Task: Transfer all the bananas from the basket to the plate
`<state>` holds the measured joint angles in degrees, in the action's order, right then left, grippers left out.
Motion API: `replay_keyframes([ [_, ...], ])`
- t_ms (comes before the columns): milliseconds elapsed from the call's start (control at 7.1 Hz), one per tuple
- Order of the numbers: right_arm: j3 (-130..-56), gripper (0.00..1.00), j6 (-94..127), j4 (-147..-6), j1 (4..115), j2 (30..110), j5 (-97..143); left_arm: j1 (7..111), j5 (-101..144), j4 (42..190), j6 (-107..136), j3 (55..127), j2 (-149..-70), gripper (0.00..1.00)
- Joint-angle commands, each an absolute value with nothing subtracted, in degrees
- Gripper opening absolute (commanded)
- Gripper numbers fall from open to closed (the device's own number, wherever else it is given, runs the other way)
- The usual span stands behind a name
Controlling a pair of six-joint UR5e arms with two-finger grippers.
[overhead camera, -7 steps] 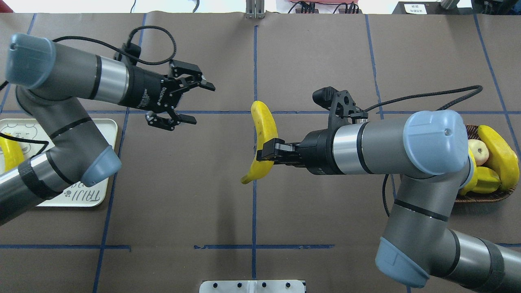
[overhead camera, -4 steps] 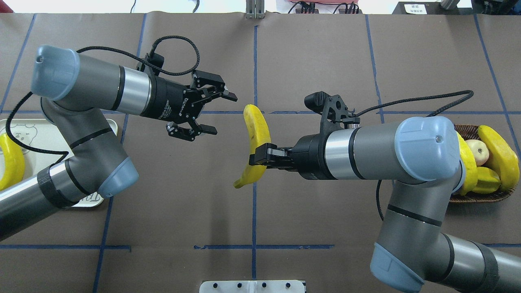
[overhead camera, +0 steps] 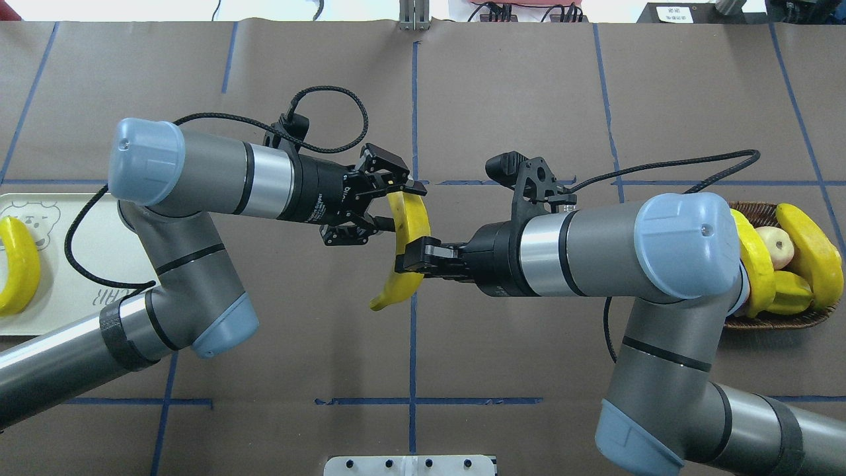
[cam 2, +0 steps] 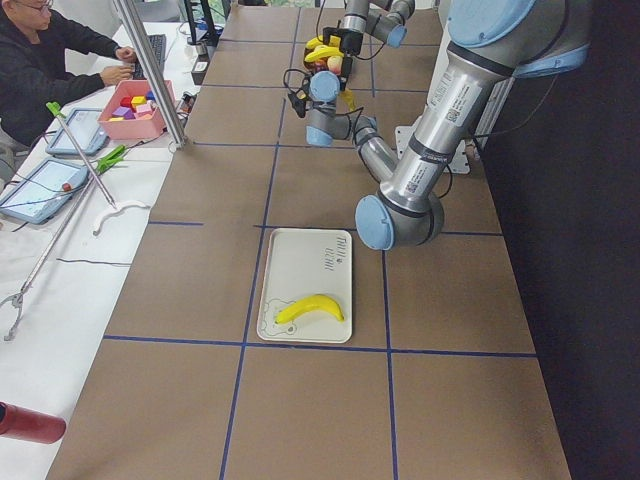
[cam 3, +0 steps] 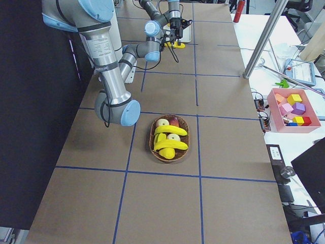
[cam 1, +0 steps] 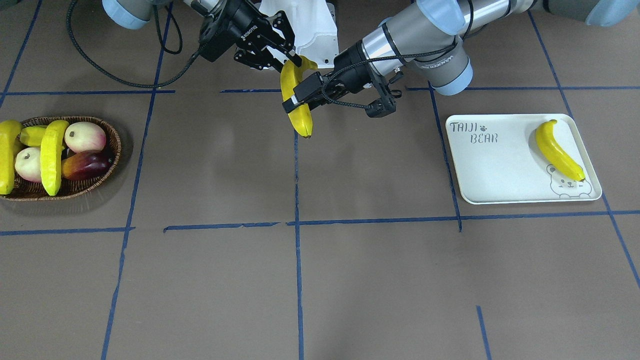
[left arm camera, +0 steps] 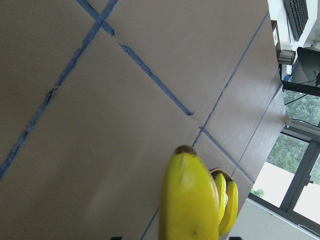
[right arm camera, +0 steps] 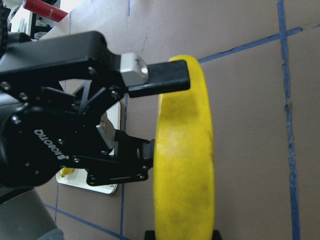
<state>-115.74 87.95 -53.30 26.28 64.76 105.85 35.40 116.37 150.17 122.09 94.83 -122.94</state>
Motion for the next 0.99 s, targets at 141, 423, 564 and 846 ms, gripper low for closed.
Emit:
replay_keyframes([
  [141, -115.8, 1.00, 88.6, -52.9, 26.3, 64.8, 105.7, 35.7, 116.6, 149.8, 118.1, 94.8, -122.6, 0.00],
  [423, -115.9, 1.00, 88.7, -52.9, 26.3, 64.8, 105.7, 35.8, 116.6, 149.8, 117.9, 94.8, -121.7, 0.00],
  [564, -116.5, 1.00, 88.6, -53.0, 26.7, 64.7, 105.8, 36.6, 116.9, 149.6, 117.5, 94.9, -120.0, 0.00],
  [846, -116.9, 1.00, 88.1, -56.6, 32.0, 65.2, 108.0, 46.2, 123.7, 144.1, 108.4, 96.3, -114.2, 0.00],
])
